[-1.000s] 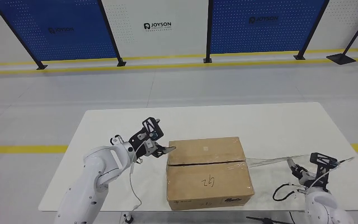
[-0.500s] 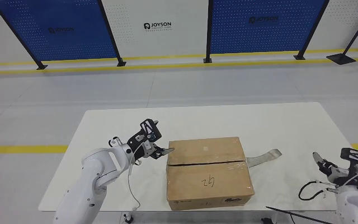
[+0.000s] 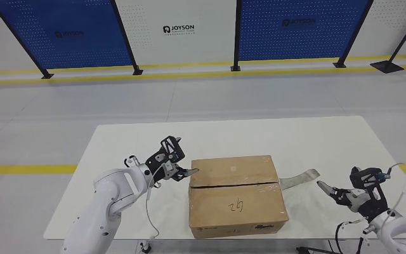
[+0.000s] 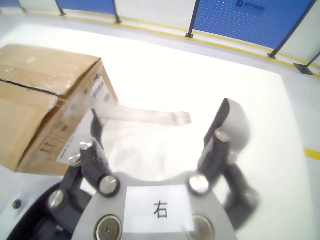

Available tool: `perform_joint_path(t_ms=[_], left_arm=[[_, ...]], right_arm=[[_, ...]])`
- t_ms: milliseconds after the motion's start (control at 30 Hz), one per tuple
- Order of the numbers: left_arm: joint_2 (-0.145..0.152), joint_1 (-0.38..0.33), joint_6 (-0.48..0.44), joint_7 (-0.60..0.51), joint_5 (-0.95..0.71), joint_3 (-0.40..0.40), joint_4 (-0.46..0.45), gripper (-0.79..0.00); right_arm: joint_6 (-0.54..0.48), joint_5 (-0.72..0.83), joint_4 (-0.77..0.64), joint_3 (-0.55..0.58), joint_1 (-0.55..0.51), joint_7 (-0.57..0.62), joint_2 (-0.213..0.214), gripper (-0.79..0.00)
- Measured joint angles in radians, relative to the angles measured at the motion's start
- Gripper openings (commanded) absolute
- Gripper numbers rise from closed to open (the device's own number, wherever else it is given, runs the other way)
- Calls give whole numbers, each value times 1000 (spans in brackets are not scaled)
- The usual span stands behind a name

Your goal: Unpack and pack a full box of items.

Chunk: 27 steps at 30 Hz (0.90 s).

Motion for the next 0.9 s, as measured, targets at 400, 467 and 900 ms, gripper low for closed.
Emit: perform_joint_path(t_ms=[400,467,900], left_arm=[[2,30,89,-3,35,-38,11,0],[6,44,110,-13,79,-65,9,0],[16,97,111,-13,84,-154,15,0]], right_arm=[[2,509,54,-97,42,144,-5,0],[28,686,71,-114,56,278,2,0],[122,1136,105,-176,103,614,18,0]])
